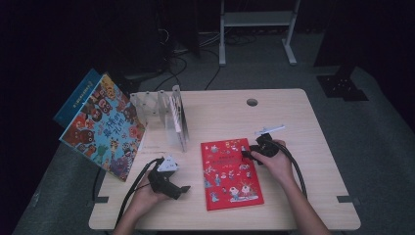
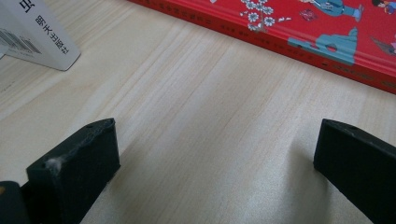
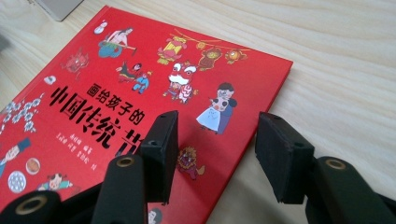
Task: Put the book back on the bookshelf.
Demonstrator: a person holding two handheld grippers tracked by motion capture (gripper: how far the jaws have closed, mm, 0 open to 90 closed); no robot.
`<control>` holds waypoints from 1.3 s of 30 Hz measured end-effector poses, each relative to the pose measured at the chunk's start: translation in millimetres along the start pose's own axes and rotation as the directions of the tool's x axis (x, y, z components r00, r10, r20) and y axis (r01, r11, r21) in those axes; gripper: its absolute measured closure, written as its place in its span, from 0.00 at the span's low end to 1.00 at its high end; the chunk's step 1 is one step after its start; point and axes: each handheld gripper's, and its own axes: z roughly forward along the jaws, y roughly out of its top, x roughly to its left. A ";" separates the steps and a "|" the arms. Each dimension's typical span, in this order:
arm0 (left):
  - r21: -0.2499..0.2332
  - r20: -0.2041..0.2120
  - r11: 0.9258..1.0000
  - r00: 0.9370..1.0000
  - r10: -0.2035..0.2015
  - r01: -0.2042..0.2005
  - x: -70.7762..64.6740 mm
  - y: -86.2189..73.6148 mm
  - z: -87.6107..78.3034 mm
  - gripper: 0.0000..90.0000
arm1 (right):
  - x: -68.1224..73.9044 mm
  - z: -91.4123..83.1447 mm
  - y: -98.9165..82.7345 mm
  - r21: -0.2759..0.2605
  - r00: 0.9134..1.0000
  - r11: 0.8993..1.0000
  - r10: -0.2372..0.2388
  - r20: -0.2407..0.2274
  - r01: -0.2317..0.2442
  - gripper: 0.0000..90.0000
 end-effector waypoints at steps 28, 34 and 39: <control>0.005 0.049 0.998 0.997 0.055 -0.055 -29.1 26.7 26.1 0.00 | 19.3 -0.1 31.5 0.163 0.991 0.980 -0.096 -0.096 0.111 0.62; 0.002 0.060 0.998 0.996 0.062 -0.062 -24.7 29.7 29.3 0.00 | 13.4 -7.9 26.4 0.237 0.989 0.968 -0.051 -0.137 0.083 0.65; 0.003 0.062 0.998 0.996 0.063 -0.063 -22.9 31.0 30.5 0.00 | 5.3 -10.5 23.4 0.273 0.986 0.960 -0.011 -0.169 0.058 0.69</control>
